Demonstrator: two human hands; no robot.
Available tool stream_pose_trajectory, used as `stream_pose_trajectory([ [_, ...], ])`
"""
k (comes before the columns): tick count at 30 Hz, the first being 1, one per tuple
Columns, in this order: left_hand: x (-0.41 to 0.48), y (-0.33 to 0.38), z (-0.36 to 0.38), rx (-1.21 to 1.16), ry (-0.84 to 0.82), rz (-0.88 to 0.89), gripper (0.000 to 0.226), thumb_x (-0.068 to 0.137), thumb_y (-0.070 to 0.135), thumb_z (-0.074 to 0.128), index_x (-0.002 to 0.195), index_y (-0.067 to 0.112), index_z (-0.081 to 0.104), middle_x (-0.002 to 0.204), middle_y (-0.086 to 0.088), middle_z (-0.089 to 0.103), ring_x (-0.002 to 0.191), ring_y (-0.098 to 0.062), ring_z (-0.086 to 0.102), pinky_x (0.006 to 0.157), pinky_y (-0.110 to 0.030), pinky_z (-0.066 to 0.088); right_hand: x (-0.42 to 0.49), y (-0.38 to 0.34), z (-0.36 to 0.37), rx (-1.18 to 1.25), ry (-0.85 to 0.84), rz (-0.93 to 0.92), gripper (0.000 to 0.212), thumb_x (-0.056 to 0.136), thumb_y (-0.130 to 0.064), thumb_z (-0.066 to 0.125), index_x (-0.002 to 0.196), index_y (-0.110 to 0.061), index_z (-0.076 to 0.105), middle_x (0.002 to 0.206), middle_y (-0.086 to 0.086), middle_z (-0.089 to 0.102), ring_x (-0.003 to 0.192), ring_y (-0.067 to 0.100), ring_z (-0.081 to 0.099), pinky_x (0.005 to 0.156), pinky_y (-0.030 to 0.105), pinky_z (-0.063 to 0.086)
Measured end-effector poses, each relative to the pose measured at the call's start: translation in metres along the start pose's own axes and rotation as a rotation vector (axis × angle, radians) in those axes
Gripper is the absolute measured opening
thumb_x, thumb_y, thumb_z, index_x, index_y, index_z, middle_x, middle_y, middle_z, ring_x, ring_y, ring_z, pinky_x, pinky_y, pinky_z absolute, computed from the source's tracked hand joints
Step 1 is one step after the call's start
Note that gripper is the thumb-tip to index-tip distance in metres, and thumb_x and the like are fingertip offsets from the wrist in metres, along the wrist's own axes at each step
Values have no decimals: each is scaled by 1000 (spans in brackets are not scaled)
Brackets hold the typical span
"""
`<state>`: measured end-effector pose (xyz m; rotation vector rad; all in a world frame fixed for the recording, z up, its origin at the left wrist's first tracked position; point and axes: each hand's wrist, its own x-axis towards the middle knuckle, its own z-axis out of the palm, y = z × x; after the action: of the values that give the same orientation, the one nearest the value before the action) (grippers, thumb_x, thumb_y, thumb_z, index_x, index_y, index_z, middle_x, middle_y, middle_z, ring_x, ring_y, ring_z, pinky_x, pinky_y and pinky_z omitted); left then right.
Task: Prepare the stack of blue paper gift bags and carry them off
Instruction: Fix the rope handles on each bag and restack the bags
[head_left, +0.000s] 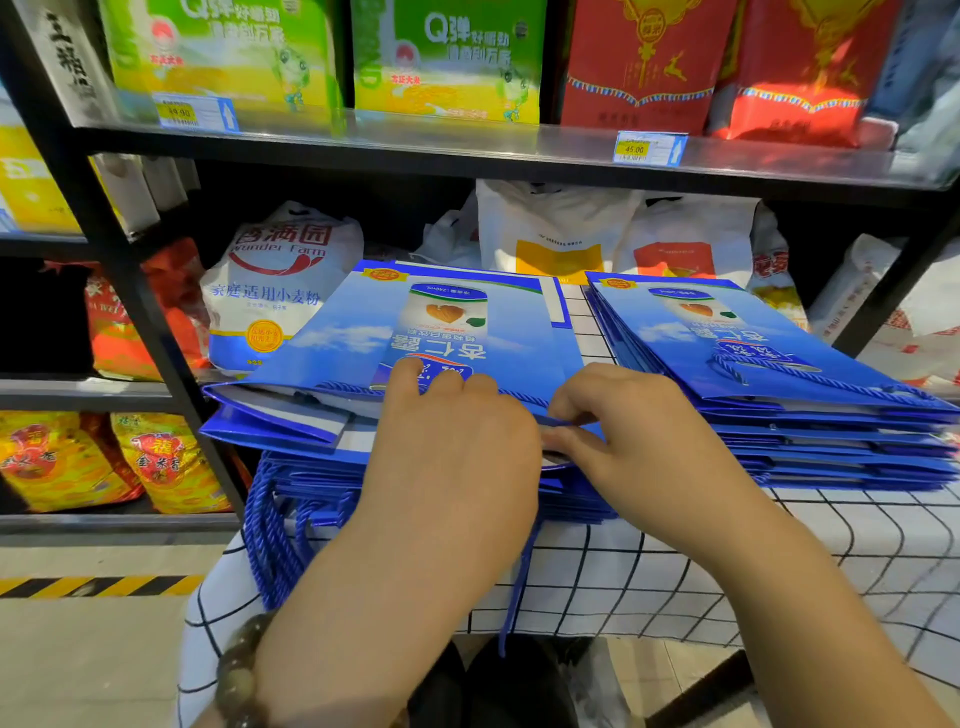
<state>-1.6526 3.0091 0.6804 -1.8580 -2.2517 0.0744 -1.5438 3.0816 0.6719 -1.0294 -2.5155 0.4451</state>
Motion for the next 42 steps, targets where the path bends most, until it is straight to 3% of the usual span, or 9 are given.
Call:
stream_pose_trajectory([
  [7, -7, 1, 4, -1, 3, -3, 34, 91, 18, 25, 119, 15, 45, 123, -5, 39, 123, -27, 35, 113, -47, 7, -5, -10, 3, -85, 32, 78, 9, 92, -28, 53, 88, -21, 56, 93, -4, 54, 87, 18, 53, 75, 31, 44],
  [12, -10, 0, 15, -109, 124, -30, 47, 69, 17, 22, 66, 2, 67, 82, -19, 65, 95, -41, 64, 91, -68, 36, -9, -15, 8, -128, 61, 138, 12, 94, -26, 48, 98, -18, 56, 99, -2, 54, 87, 17, 50, 69, 27, 37],
  [18, -16, -2, 30, -232, 151, 66, 37, 71, 24, 32, 62, 17, 67, 93, -5, 69, 103, -33, 64, 93, -63, 38, -11, -6, 8, -134, 76, 161, 9, 93, -23, 48, 95, -18, 55, 100, -1, 56, 87, 19, 51, 72, 31, 42],
  [21, -17, -8, 19, -448, 88, 12, 37, 89, 34, 32, 72, 22, 63, 105, 5, 66, 115, -21, 56, 107, -48, 29, -12, -4, 9, -79, 111, 102, 11, 90, -21, 54, 95, -16, 63, 98, 0, 59, 91, 20, 55, 78, 36, 46],
  [23, -11, -17, 7, -675, 102, -88, 37, 85, 50, 34, 72, 22, 55, 90, 10, 64, 99, -12, 56, 96, -33, 36, -12, -2, 12, -14, 200, 69, 6, 85, -17, 62, 87, -14, 68, 90, 1, 61, 85, 21, 57, 75, 38, 48],
  [26, 4, -25, 0, -763, 186, -127, 25, 82, 48, 45, 75, 24, 49, 72, 7, 58, 76, -15, 53, 67, -33, 41, -13, 3, 15, 30, 234, 59, 4, 82, -14, 66, 81, -16, 70, 83, 0, 63, 79, 21, 59, 72, 40, 50],
  [29, 24, -20, 6, -741, 33, -77, 10, 85, 37, 56, 85, 32, 48, 83, 8, 61, 82, -18, 55, 72, -35, 45, -14, 5, 17, 37, 239, 51, 4, 81, -12, 67, 79, -15, 70, 81, 0, 63, 77, 22, 59, 71, 41, 50],
  [35, 45, -19, 9, -889, -141, -40, 22, 78, 27, 71, 77, 32, 50, 83, 2, 60, 72, -19, 56, 77, -37, 51, -14, 7, 18, 41, 195, 55, 7, 83, -15, 62, 82, -17, 68, 83, -2, 66, 78, 20, 59, 73, 40, 50],
  [42, 49, -25, 18, -783, 318, -255, 15, 88, 18, 58, 90, 29, 47, 90, 0, 63, 88, -25, 55, 70, -35, 43, -16, 5, 14, 11, 130, 57, 10, 87, -17, 60, 92, -16, 68, 92, -2, 70, 86, 21, 62, 77, 38, 50],
])
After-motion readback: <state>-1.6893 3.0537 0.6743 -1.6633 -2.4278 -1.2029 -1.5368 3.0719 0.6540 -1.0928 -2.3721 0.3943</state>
